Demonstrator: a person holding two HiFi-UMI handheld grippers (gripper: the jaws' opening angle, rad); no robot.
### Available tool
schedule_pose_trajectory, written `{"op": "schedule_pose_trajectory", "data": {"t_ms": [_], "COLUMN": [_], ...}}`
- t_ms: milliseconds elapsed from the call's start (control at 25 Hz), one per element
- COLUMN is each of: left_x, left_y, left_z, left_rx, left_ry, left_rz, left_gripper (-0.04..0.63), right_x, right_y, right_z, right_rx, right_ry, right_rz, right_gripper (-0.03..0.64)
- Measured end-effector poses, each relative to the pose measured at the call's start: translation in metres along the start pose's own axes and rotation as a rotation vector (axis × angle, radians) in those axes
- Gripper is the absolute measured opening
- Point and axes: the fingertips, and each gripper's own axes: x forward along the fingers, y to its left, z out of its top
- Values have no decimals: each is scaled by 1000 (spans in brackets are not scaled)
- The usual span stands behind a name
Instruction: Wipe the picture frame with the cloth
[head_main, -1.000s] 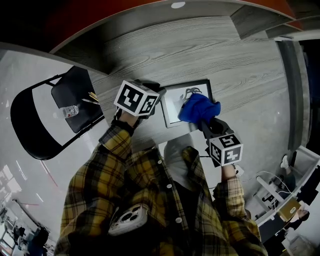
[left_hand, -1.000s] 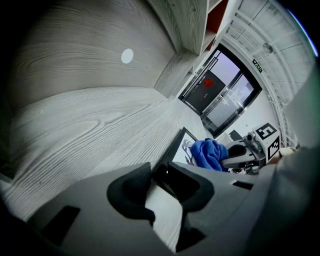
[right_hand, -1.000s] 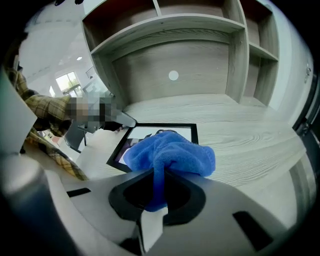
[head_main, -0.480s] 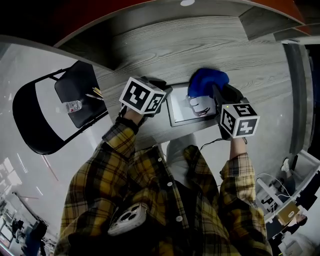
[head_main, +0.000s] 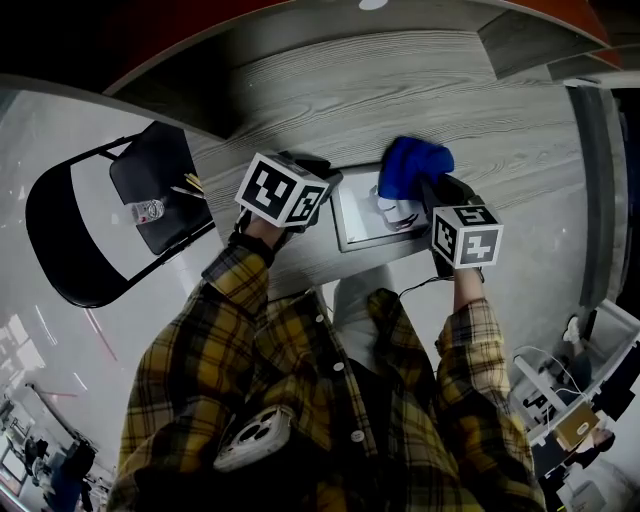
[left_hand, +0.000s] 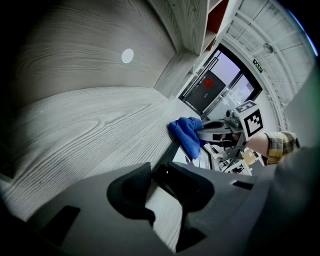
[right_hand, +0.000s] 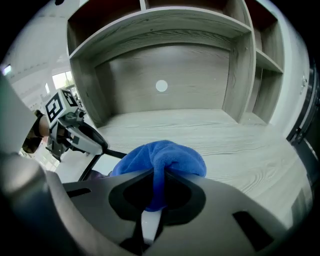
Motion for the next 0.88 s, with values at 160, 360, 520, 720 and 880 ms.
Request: {"op": "schedule_pose_trajectory", "data": {"t_ms": [160, 360, 520, 720, 880], "left_x": [2, 2, 3, 3, 3], "left_y": [1, 0, 0, 1, 1], "left_z": [-1, -1, -1, 0, -1], "left_rx": [-1, -1, -3, -4, -3], "left_ry": [1, 1, 0, 0, -1], "left_rz": [-1, -1, -4, -3, -3], "left_gripper": [106, 106, 107, 106, 107], "right_x": [-9, -30, -47, -62, -67], "right_y": [5, 12, 16, 20, 21], "right_z": [-19, -46, -65, -78, -94], "right_rx": [4, 45, 82, 121, 154], "right_ry": [28, 52, 48, 52, 75], "right_rz": [14, 25, 24, 20, 12], "right_gripper": [48, 48, 48, 48, 48]}}
